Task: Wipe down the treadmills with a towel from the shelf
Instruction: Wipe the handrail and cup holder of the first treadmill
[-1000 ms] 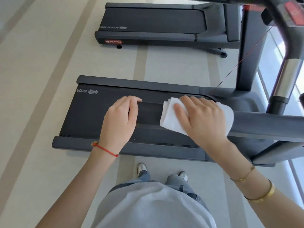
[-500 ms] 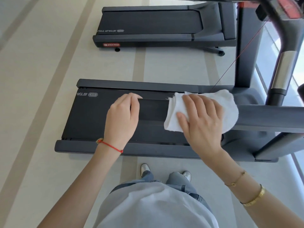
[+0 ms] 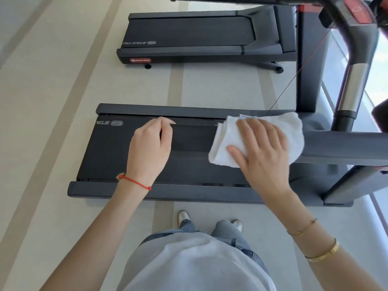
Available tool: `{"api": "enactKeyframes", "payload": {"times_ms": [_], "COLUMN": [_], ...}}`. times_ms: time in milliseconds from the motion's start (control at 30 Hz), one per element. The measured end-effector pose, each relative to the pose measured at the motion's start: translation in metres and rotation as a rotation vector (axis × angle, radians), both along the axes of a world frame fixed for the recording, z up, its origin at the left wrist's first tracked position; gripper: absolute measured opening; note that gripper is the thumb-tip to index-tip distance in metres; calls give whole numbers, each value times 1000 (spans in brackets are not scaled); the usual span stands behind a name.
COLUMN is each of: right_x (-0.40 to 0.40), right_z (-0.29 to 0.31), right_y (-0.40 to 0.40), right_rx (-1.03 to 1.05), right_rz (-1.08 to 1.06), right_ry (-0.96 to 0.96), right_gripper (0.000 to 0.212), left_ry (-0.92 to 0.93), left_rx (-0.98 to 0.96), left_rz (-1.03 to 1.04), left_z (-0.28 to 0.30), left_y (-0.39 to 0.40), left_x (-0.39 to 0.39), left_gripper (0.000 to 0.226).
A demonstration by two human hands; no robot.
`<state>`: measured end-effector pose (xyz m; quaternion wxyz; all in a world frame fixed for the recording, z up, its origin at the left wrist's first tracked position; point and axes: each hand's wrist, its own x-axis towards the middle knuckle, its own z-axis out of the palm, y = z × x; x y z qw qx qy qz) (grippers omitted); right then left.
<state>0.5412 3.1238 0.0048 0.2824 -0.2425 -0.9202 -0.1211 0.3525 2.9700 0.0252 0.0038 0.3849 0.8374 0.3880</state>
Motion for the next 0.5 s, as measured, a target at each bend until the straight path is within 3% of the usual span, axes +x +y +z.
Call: {"api": "enactKeyframes", "payload": {"times_ms": [200, 400, 500], "right_x": [-18, -25, 12], "right_z": [12, 10, 9], "right_y": [4, 2, 31], "right_rx": [-38, -31, 5], "right_rz": [-137, 106, 81], "right_ry": [207, 144, 118], "right_gripper": [34, 41, 41], "left_ry": [57, 253, 237], "left_rx": [-13, -51, -20], "left_rz": [72, -11, -63], "left_z": [1, 10, 13], "left_y": [8, 42, 63], "left_x": [9, 42, 66], "left_gripper": [34, 32, 30]}}
